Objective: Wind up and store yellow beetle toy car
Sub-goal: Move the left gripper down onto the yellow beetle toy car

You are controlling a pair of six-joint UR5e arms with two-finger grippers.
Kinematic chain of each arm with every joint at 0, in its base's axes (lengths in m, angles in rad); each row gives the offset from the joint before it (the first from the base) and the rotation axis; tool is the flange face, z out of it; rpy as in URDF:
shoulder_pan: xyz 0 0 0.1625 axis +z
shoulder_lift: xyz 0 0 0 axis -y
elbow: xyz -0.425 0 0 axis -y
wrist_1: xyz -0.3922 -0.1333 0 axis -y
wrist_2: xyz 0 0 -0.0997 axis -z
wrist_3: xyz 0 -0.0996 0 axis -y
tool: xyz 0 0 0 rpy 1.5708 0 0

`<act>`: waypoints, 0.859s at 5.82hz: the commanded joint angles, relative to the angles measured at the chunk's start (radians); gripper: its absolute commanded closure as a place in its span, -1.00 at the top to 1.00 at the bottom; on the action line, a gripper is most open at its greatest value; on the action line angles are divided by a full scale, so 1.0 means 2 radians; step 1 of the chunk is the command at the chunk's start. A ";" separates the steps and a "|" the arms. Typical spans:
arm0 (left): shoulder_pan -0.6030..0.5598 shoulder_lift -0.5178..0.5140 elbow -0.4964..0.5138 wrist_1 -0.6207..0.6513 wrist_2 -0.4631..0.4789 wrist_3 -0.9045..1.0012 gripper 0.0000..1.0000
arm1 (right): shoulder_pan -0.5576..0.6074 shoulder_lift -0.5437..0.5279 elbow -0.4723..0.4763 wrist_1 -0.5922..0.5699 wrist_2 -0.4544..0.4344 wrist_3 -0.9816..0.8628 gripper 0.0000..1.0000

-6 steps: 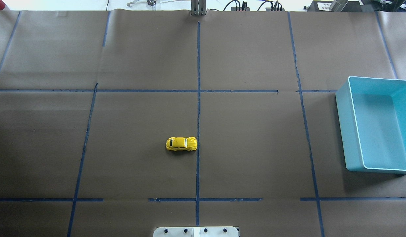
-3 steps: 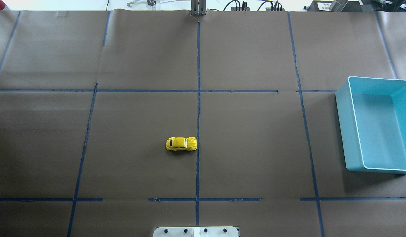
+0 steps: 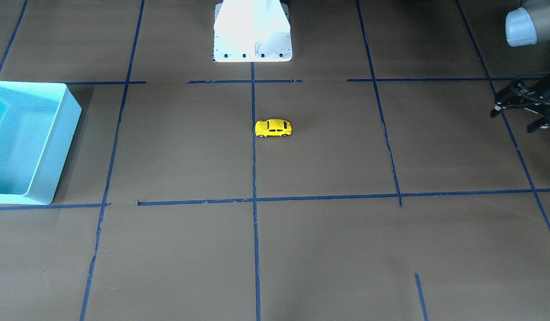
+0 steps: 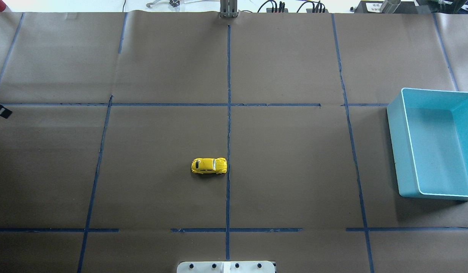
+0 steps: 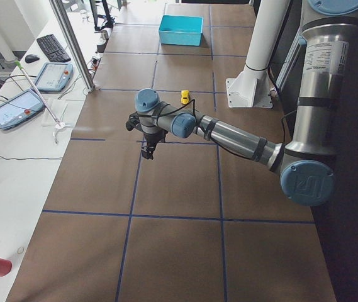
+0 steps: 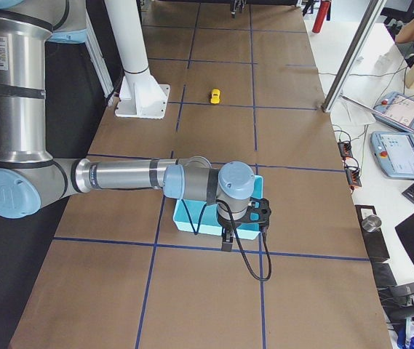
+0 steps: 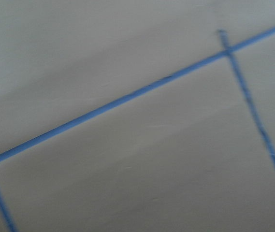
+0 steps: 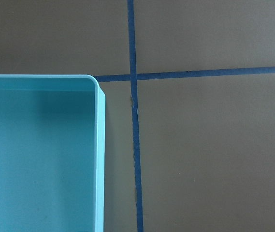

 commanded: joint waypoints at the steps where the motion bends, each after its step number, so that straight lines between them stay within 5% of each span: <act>1: 0.103 -0.089 -0.024 0.001 0.006 0.001 1.00 | 0.000 0.000 0.000 0.001 0.000 0.000 1.00; 3: 0.208 -0.189 -0.007 0.001 0.017 0.001 1.00 | 0.000 0.000 0.000 0.000 0.001 0.000 1.00; 5: 0.279 -0.279 0.021 0.013 0.118 0.001 1.00 | 0.000 0.000 0.000 0.000 0.001 0.000 1.00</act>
